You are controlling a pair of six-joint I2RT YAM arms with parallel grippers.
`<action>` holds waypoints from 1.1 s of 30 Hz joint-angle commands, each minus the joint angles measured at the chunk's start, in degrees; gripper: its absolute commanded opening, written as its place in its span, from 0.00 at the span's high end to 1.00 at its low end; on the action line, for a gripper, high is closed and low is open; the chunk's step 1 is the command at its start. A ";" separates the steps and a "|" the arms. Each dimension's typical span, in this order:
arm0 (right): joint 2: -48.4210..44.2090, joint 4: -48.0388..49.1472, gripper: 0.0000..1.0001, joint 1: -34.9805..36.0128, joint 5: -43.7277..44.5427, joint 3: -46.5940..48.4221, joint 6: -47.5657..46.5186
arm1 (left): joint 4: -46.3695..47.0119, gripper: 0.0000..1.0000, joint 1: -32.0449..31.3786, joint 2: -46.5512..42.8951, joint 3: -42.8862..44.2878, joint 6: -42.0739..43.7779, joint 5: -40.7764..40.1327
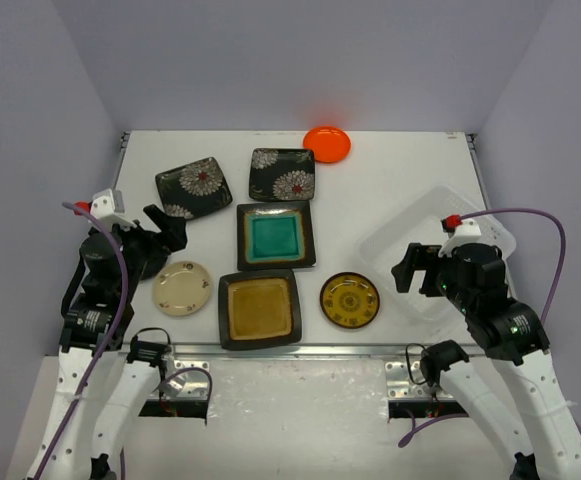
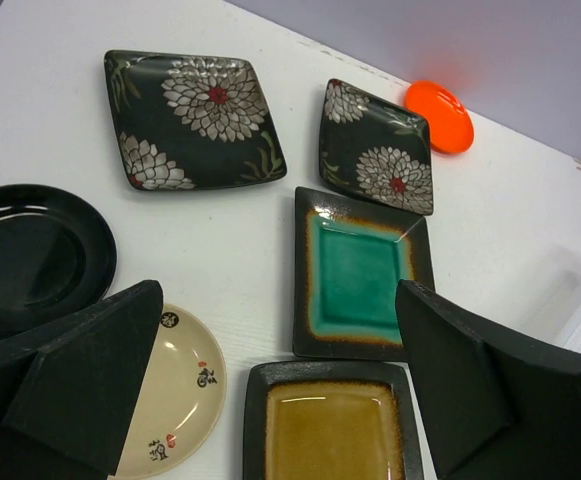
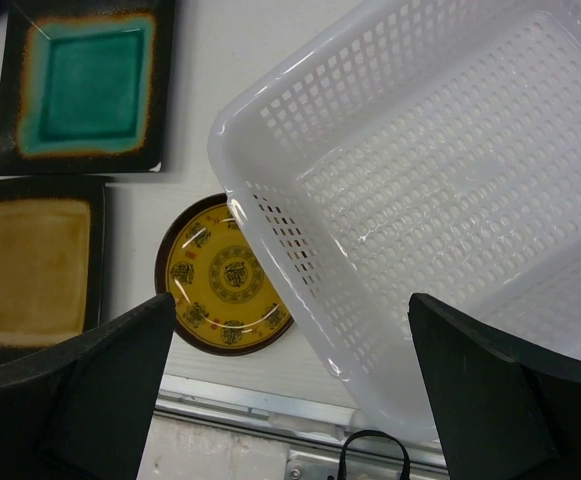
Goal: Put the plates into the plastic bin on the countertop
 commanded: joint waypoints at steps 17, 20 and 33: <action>-2.32 6.65 0.01 -0.13 -19.94 -1.56 -1.63 | 18.83 0.00 -0.46 26.52 -3.43 -7.37 31.81; -2.32 7.46 0.01 -0.13 -20.74 -1.80 -0.68 | 25.07 0.00 -0.45 39.28 -3.11 -9.05 34.39; -3.53 6.26 0.01 -0.13 -26.50 -2.49 -0.11 | 28.37 0.03 -0.47 70.14 7.40 -6.46 32.73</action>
